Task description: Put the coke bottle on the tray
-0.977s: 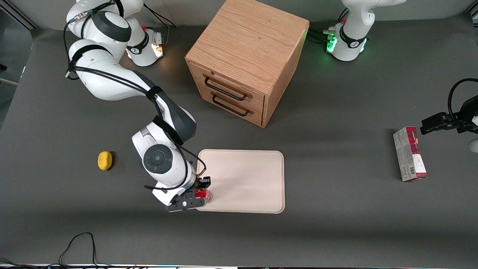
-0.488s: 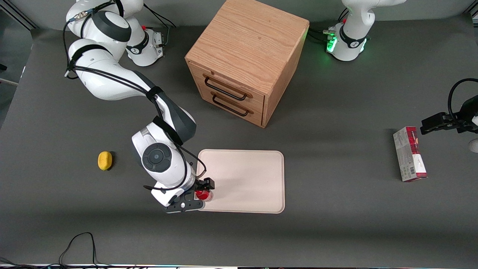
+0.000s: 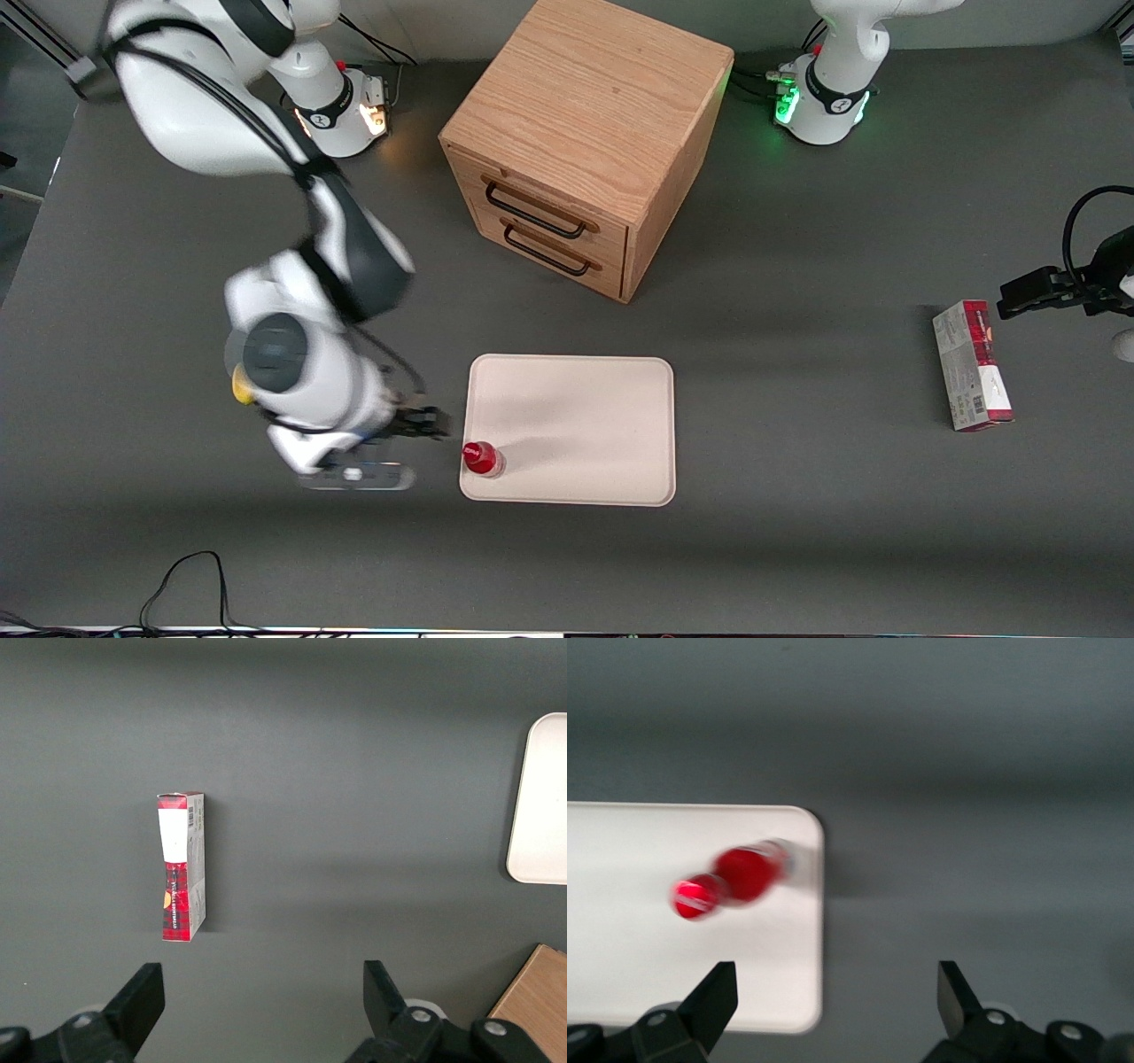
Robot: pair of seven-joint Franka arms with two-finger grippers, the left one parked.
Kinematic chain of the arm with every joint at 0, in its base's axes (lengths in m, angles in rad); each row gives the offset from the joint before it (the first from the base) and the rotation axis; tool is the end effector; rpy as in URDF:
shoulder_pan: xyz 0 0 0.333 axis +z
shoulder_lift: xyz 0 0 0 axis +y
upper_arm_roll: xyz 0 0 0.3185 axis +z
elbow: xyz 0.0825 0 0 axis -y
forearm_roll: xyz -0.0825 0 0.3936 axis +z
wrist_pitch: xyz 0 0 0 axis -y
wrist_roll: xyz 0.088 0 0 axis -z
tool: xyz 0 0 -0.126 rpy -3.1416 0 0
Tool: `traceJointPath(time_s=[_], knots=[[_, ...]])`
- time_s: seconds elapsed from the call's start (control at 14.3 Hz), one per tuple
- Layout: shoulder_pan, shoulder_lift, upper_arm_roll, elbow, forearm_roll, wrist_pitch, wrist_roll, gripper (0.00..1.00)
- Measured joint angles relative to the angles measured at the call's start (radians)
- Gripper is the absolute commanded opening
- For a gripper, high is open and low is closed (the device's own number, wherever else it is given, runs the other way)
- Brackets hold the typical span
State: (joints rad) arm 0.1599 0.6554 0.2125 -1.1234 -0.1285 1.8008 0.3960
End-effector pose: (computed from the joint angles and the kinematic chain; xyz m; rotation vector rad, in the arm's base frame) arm 0.7191 0.2202 0.4173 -3.1252 0.0651 -0.0487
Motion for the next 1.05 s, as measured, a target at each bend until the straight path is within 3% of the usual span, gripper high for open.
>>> traceJointPath(time_s=[0.14,0.35,0.7,1.05], knots=[[-0.022,-0.157,-0.133,-0.128,0.072,-0.058,-0.092,1.0],[-0.053,-0.355,-0.226,-0.304,0.087,-0.092,-0.151,1.0],[-0.085,-0.635,-0.248,-0.559,0.087,-0.094,-0.173,1.0],[-0.085,-0.713,-0.254,-0.616,0.087,-0.108,-0.173,1.0]])
